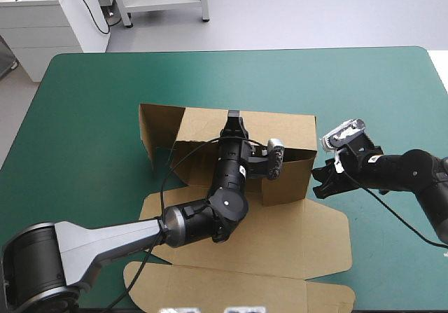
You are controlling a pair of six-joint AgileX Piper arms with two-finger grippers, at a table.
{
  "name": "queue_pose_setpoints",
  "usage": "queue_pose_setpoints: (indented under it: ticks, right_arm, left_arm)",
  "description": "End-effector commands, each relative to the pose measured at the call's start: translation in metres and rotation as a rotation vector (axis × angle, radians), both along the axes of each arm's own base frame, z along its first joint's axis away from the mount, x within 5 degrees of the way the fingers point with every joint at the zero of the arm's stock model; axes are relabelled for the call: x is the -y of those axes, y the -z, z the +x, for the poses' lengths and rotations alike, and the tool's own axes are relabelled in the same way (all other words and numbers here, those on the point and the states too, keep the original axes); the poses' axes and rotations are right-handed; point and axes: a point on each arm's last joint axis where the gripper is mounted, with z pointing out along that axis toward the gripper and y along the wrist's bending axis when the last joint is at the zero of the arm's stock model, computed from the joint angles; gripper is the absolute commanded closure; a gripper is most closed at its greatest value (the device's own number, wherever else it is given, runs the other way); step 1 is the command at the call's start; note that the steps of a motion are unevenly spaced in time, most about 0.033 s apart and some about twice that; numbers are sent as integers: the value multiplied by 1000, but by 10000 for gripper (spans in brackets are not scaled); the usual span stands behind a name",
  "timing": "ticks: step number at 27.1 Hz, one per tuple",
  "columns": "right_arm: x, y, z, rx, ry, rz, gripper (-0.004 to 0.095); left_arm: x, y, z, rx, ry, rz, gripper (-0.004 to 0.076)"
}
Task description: Fold the box
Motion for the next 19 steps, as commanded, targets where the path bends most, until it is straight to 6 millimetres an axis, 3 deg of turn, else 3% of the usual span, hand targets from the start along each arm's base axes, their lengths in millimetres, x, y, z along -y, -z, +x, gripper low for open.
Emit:
queue_pose_setpoints:
  ticks: [1, 5, 10, 15, 19]
  right_arm:
    - [-1, -16, -3, 61, -3, 37, 476]
    - [-4, -13, -8, 47, -117, -12, 449]
    - [-3, -15, -3, 89, -81, -4, 449]
    - [-8, -5, 11, 72, -63, 82, 449]
    - [-9, 11, 33, 56, 38, 153, 450]
  left_arm:
    - [-3, -16, -3, 26, -3, -48, 731]
    - [-3, -16, -3, 27, -5, -47, 731]
    - [-3, -16, -3, 27, -7, -49, 731]
    - [-2, -17, -3, 40, 0, -43, 731]
    - [-1, -22, -2, 56, 1, -57, 731]
